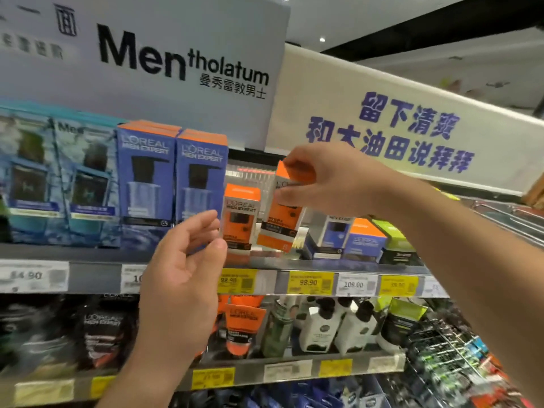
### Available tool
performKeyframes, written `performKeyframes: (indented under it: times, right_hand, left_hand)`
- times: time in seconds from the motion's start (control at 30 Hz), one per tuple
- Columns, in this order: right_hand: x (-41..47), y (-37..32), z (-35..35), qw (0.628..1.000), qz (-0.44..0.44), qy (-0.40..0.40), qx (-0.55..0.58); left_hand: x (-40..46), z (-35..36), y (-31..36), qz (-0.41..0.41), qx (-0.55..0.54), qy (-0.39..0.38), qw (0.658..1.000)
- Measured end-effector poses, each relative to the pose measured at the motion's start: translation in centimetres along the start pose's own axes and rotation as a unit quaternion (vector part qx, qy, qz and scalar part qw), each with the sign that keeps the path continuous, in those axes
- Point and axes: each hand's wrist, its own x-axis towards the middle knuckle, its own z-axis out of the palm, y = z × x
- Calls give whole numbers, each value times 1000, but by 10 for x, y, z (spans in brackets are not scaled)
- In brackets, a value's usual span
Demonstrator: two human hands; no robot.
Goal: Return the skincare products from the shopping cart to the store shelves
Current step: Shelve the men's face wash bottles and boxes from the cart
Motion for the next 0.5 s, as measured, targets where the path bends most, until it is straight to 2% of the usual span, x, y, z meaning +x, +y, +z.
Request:
performKeyframes:
  times: [0.27,0.5]
  right_hand:
    - [26,0,22,994,-2,-79,-70]
    - [33,3,35,990,-19,-128,-54]
  left_hand:
    - [2,-6,-10,-26,117,-61,991]
    - [5,-5,-9,-36,190,-79,978]
